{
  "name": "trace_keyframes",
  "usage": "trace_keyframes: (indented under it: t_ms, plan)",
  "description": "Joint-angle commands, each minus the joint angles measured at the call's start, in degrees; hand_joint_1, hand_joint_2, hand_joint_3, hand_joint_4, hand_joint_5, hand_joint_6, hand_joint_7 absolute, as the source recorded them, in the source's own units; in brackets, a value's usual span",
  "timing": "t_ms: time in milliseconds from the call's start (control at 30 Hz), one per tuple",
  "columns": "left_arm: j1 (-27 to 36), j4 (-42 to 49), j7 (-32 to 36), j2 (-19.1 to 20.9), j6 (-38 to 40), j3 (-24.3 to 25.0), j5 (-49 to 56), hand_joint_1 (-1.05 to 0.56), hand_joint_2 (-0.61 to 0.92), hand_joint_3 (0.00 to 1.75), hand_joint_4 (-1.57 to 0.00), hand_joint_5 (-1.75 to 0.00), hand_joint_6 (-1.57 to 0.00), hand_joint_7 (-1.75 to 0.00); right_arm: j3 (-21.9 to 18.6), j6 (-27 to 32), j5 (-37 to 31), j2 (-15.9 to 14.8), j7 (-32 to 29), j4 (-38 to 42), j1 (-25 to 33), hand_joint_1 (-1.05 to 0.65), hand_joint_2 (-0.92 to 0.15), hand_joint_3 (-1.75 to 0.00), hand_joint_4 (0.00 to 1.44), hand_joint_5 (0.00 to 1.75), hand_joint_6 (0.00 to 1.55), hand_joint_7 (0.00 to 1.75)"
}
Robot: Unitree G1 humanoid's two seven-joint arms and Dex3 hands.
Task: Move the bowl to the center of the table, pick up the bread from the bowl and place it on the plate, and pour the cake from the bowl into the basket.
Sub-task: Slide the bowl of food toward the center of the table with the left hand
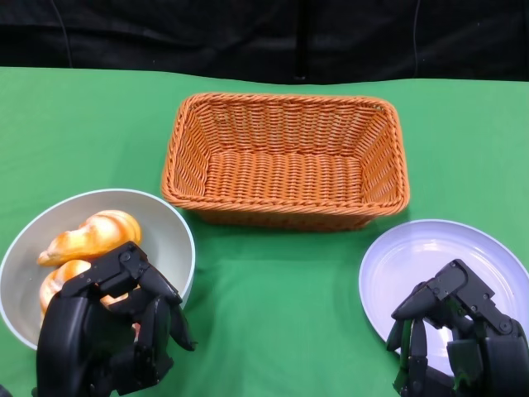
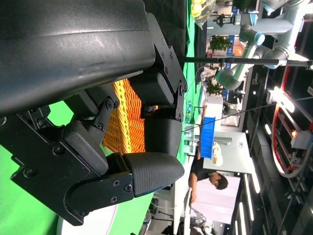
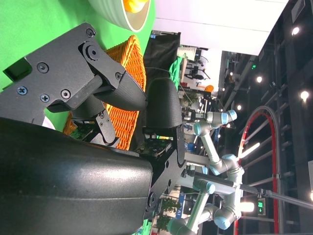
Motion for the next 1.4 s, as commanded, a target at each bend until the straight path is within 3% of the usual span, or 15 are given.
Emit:
trace_keyframes:
  t_ms: [33, 667, 767, 867, 967, 1033, 1133, 1267, 1333, 1400]
  plan:
    - [0.1, -0.42, 0.67, 0.26, -0.26, 0.43, 0.23, -0.67, 0.45, 1.11, -1.07, -1.51, -0.99, -1.37, -0.25, 0.28, 0.24, -0.44, -0.1, -0.25, 0.31, -0.56, -0.59, -1.18, 0.77, 1.75, 0.62, 1.71]
    - [-0.91, 0.8, -0.53, 1.89, -2.72, 1.86, 1.45, -0.64, 0.44, 1.2, -1.03, -1.53, -0.96, -1.38, -0.19, 0.17, -0.18, -0.21, -0.36, -0.21, 0.38, -0.57, -0.6, -1.18, 0.77, 1.75, 0.62, 1.71]
    - [-1.99, 2.6, -0.12, 3.42, -6.78, 2.99, 5.07, -0.63, 0.54, 1.12, -0.88, -1.44, -0.83, -1.38, -0.31, 0.29, -0.38, -0.24, -0.49, -0.23, 0.42, -0.57, -0.6, -1.18, 0.78, 1.75, 0.63, 1.72]
    - [-2.88, 3.82, -0.49, 4.74, -8.35, 4.14, 5.3, -0.65, 0.58, 0.98, -0.7, -1.36, -0.65, -1.19, -0.21, 0.27, -0.07, -0.34, -0.27, -0.27, 0.57, -0.57, -0.59, -1.18, 0.76, 1.75, 0.62, 1.71]
    - [-4.39, 6.62, -1.78, 7.49, -12.46, 5.41, 7.21, -0.72, 0.81, 0.53, -0.5, -1.35, -0.44, -1.05, -0.36, -0.11, -0.48, -0.28, -0.55, 0.08, 0.51, -0.56, -0.6, -1.19, 0.77, 1.75, 0.63, 1.71]
    - [-5.26, 8.6, -1.69, 9.08, -15.56, 6.16, 9.64, -0.77, 0.9, 0.38, -0.45, -1.32, -0.39, -1.0, -0.39, -0.37, -0.63, -0.31, -0.61, 0.37, 0.41, -0.56, -0.59, -1.23, 0.78, 1.75, 0.62, 1.72]
    - [-7.05, 12.59, -0.54, 11.57, -21.91, 7.79, 14.23, -0.82, 0.92, 0.44, -0.35, -1.26, -0.3, -0.96, -0.38, -0.61, -0.9, -0.54, -0.5, 0.57, 0.28, -0.56, -0.58, -1.24, 0.76, 1.75, 0.61, 1.72]
    - [-8.11, 15.31, -1.53, 14.06, -24.11, 8.86, 13.2, -0.87, 0.92, 0.46, -0.24, -1.23, -0.2, -0.93, -0.22, -0.75, -1.33, -0.73, -0.42, 0.32, 0.42, -0.55, -0.57, -1.25, 0.76, 1.75, 0.62, 1.71]
    - [-8.52, 16.55, -1.65, 15.44, -25.17, 9.71, 12.77, -0.91, 0.92, 0.49, -0.08, -1.21, -0.07, -0.87, -0.2, -0.74, -1.66, -0.92, -0.37, 0.19, 0.47, -0.55, -0.57, -1.26, 0.77, 1.75, 0.62, 1.71]
    - [-9.8, 19.89, -0.9, 16.67, -28.82, 11.07, 13.75, -0.92, 0.92, 0.53, -0.02, -1.14, -0.02, -0.8, -0.25, -1.1, -1.67, -1.11, -0.31, 0.4, 0.41, -0.54, -0.56, -1.27, 0.77, 1.75, 0.63, 1.71]
